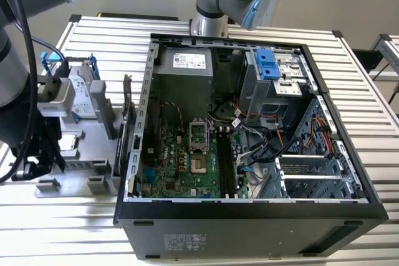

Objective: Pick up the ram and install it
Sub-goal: 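Pick up the ram and move it above insertion slot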

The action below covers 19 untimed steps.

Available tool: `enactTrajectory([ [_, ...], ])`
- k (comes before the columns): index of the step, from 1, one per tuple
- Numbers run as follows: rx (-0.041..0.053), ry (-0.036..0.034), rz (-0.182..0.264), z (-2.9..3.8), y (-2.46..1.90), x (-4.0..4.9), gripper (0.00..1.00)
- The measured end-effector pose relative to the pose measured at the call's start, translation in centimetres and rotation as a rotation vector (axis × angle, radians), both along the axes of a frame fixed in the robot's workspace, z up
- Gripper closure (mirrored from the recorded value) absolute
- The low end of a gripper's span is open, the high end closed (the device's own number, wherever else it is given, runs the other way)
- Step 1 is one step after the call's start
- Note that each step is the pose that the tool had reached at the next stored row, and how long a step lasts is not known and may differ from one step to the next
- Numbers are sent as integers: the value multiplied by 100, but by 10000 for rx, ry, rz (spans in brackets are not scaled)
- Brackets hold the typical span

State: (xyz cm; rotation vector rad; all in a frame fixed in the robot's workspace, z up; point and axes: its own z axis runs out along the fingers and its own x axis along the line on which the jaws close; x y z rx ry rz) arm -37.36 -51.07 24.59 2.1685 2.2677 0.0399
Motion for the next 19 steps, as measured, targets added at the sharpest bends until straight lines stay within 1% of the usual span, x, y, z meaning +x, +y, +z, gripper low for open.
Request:
enactTrajectory([
  [10, 0, 0, 0, 91, 0, -6, 100],
  [19, -1, 1, 0, 207, 0, -8, 100],
])
